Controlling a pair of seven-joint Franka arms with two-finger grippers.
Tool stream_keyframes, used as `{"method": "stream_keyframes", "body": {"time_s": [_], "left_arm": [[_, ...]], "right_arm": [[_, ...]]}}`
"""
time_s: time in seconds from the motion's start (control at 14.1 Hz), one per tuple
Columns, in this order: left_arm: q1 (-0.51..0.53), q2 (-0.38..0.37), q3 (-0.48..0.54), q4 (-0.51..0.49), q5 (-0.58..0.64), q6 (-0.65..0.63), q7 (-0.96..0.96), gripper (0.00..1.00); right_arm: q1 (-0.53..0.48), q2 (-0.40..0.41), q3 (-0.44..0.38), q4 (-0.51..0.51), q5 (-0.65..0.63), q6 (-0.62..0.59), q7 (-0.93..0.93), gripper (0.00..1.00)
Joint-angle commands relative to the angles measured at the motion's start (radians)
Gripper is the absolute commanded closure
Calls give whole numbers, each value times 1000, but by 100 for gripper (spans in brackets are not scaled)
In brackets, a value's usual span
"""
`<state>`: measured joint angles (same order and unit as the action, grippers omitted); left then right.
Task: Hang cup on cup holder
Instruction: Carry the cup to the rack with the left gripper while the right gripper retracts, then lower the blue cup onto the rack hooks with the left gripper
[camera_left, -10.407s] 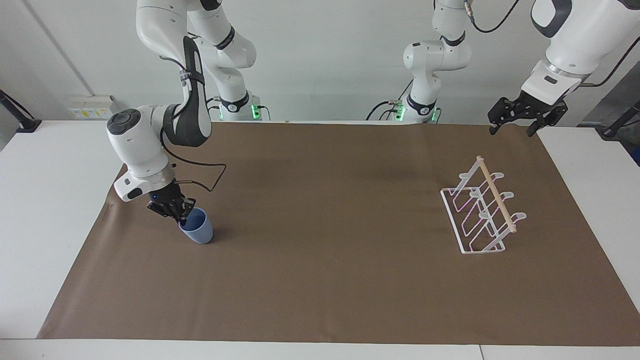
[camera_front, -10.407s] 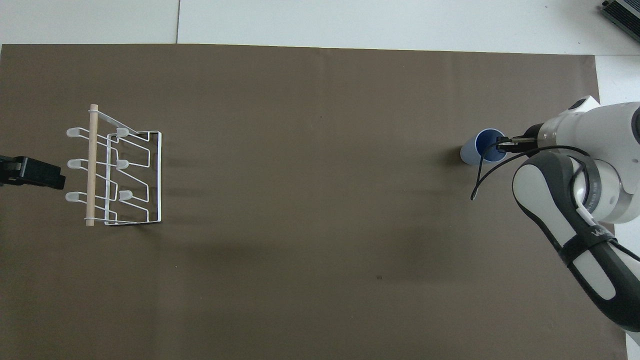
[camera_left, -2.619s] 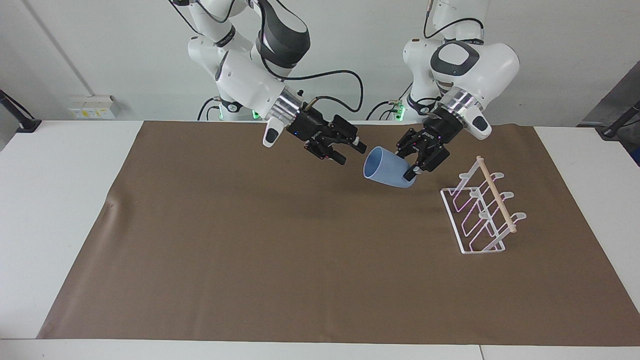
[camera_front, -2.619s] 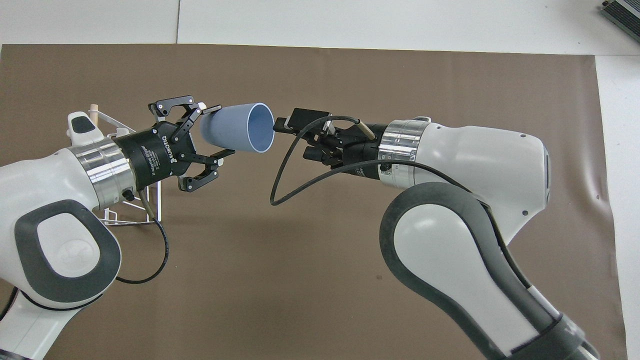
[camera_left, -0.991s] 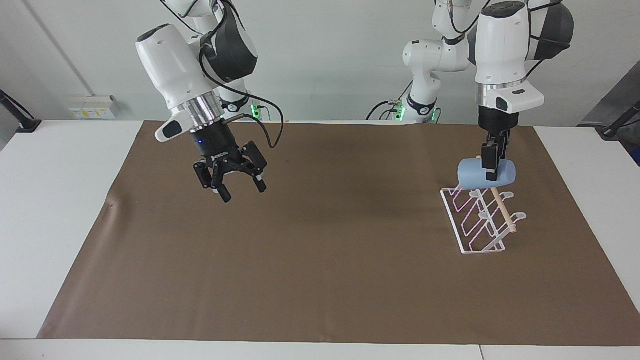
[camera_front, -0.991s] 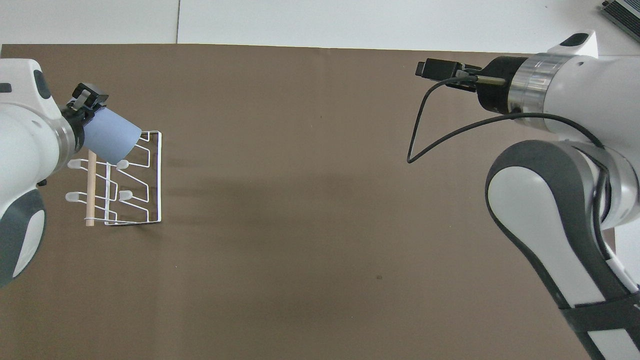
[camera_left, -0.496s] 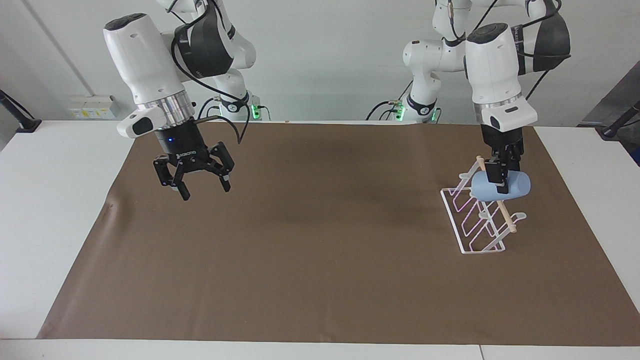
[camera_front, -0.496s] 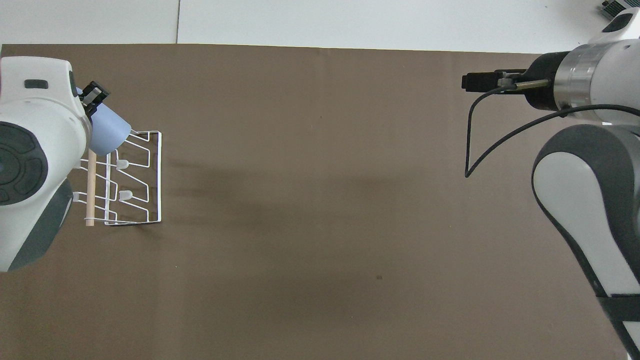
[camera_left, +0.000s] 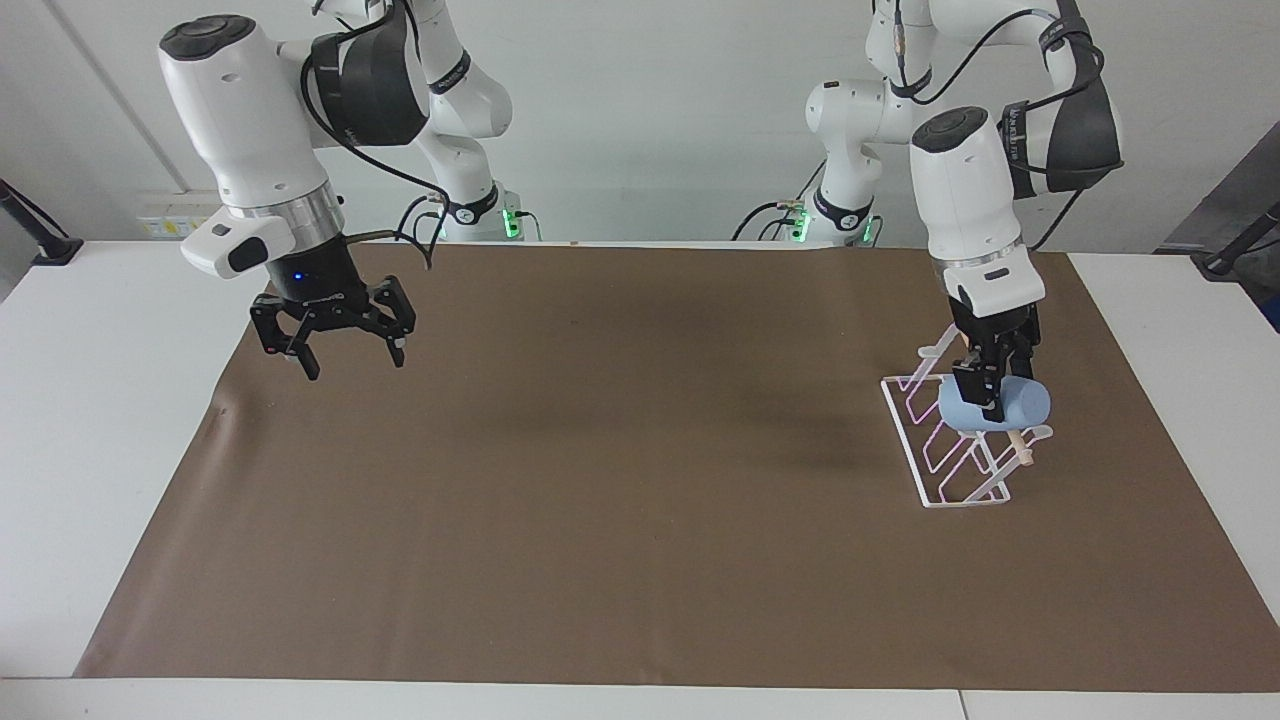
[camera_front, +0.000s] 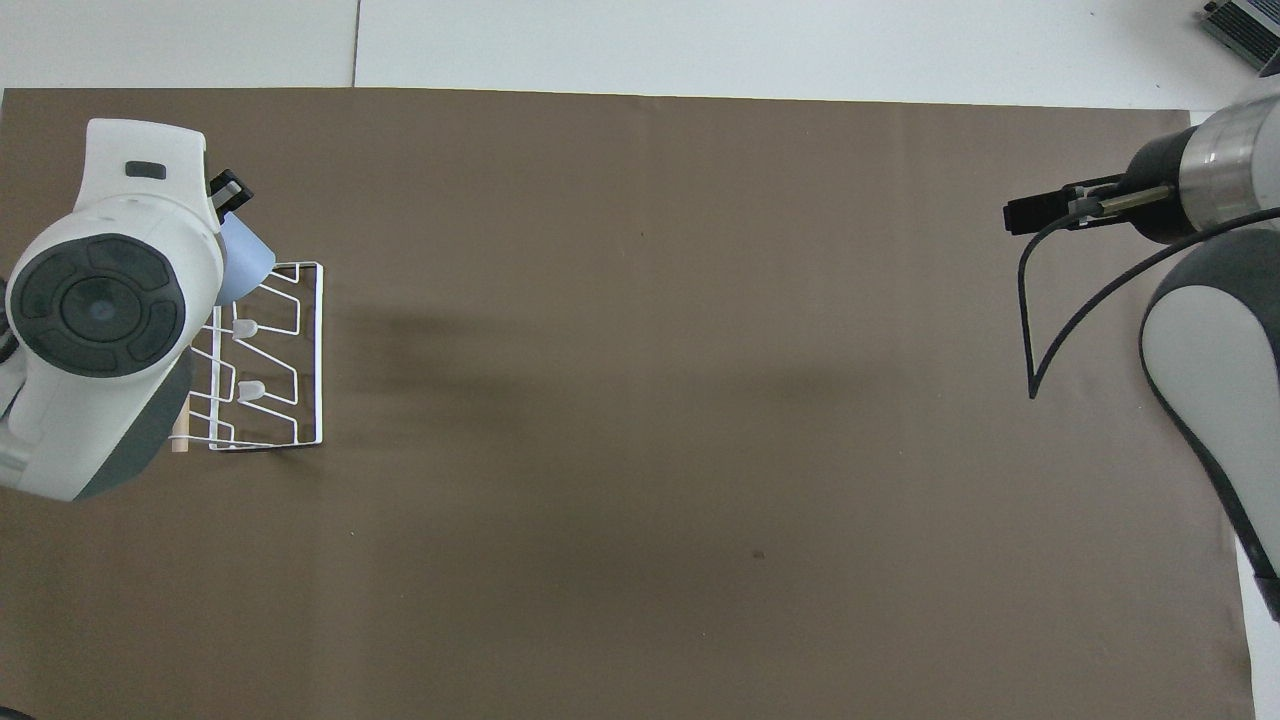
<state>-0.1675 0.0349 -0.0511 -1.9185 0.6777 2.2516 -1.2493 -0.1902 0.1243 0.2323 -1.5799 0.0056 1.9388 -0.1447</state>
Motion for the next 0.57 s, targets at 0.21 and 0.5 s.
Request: {"method": "stream_keyframes", "body": {"time_s": [0.21,0.5], "left_arm": [[8,14,0,-37,78,60,-44,100],[11,14,0,-63,109,95,-65,100]], "right_arm": [[32,-6,-85,66,-53,-207,-26,0],[52,-11,-116,67,-47,-257,100,0]]}}
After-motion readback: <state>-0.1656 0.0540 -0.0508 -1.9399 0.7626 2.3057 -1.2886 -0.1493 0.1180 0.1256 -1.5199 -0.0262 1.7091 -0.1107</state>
